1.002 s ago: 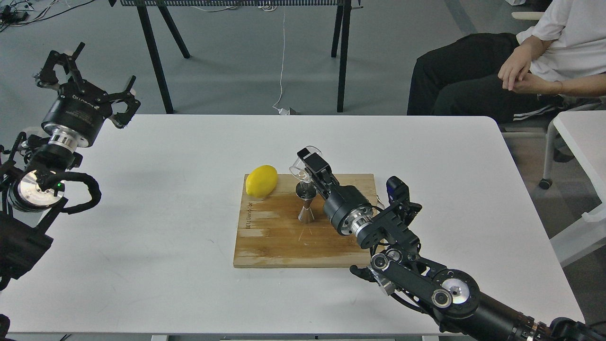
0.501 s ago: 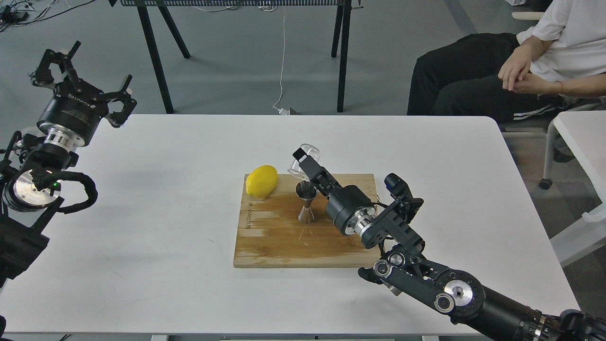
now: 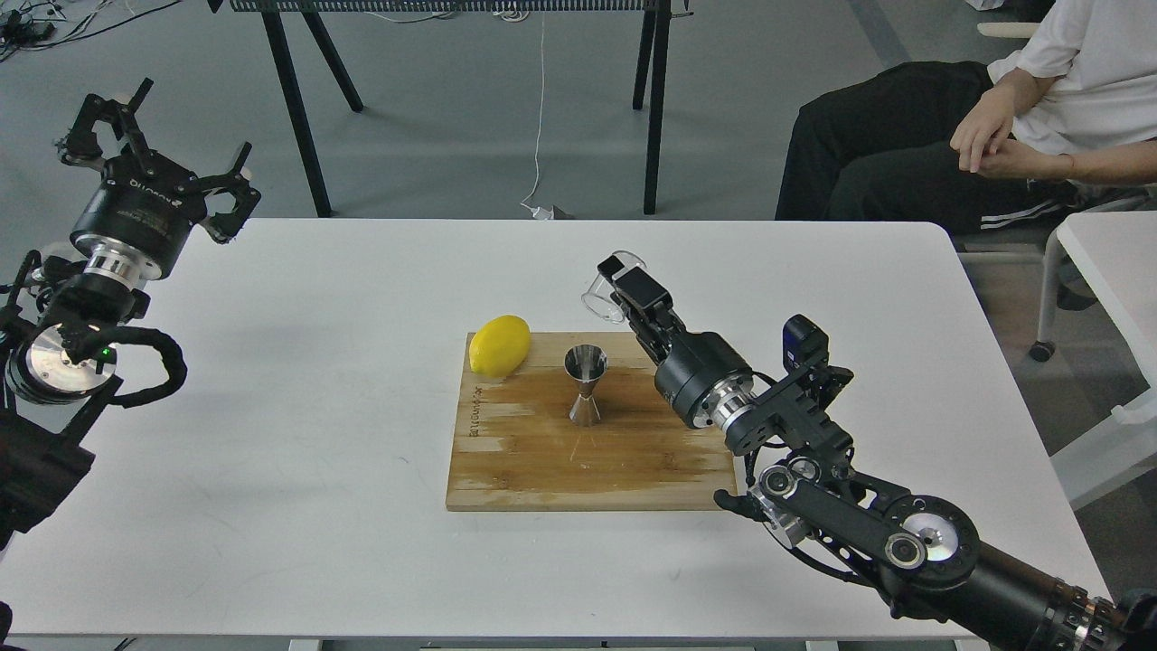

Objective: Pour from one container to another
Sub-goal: 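Turn the clear cup upright and carry it back away from the board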

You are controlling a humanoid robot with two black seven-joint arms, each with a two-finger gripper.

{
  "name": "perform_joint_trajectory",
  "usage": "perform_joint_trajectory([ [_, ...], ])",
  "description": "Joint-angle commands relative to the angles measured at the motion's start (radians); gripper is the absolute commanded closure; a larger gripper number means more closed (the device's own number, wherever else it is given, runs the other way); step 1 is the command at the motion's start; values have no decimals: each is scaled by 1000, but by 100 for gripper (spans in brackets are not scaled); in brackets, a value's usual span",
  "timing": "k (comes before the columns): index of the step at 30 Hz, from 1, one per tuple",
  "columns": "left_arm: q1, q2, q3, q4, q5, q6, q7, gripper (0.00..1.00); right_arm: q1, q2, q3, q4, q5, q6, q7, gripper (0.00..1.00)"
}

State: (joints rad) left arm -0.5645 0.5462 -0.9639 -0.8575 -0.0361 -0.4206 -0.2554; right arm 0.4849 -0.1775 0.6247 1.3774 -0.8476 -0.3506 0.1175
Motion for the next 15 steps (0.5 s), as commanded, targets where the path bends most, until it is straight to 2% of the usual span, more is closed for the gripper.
perform_joint_trajectory([
  [1, 3, 0, 1, 0, -1, -3, -1, 0, -15, -43, 76, 37, 239, 4, -1, 68],
  [8, 3, -15, 1, 0, -1, -3, -1, 0, -48, -86, 213, 31, 537, 27, -9, 67],
  [11, 3, -25, -1, 0, -1, -3, -1, 0, -74, -86, 298, -6, 691, 70, -50, 67],
  [15, 3, -12, -1, 0, -4, -6, -1, 0, -81, -80, 424, -147, 942, 119, -122, 67],
])
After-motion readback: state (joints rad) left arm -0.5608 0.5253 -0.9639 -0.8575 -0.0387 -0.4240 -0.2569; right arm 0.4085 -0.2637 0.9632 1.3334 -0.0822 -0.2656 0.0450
